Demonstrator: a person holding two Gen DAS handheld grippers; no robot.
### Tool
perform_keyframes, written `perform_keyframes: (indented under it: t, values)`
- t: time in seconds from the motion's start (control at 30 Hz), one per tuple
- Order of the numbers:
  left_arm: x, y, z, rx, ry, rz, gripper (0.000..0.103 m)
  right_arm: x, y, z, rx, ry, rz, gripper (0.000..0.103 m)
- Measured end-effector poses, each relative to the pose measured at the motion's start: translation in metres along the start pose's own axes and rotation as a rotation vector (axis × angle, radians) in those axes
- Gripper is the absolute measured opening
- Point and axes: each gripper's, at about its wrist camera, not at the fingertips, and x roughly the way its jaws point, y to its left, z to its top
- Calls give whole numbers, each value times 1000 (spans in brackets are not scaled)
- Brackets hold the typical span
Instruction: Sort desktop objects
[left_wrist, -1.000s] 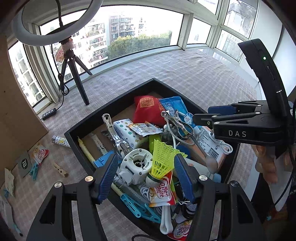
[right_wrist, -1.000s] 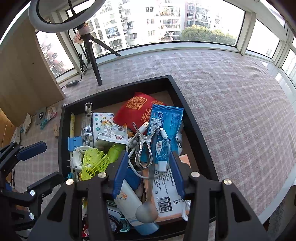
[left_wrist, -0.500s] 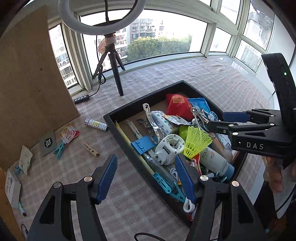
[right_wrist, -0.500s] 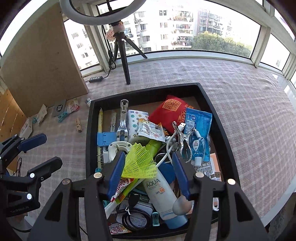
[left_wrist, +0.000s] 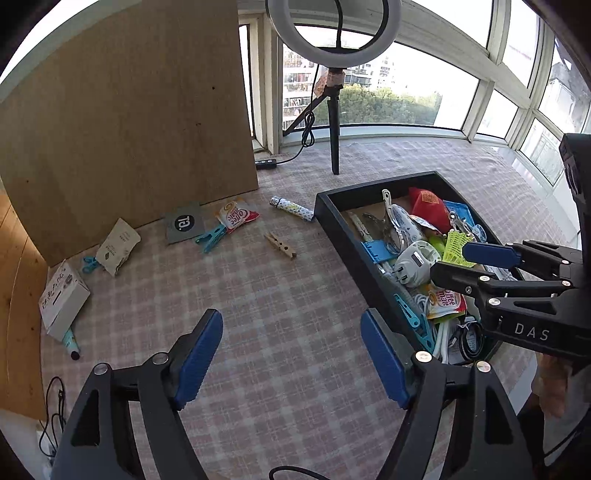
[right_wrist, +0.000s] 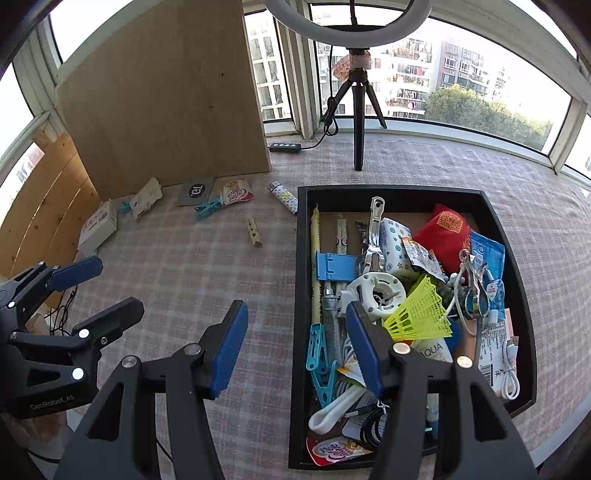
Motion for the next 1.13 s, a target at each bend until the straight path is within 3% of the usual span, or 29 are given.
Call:
perform_keyframes:
  t: [0.5, 0.97, 1.13]
  values:
    - [-12, 74, -70, -161, 32, 91, 77, 18, 77, -36, -52, 36, 41, 54]
    - [-1, 124, -90, -228, 50, 122, 77, 43, 102, -41, -39, 54, 55, 56]
    - [13, 138, -93, -222, 55, 158, 77, 63, 103, -44, -30, 73, 32, 64]
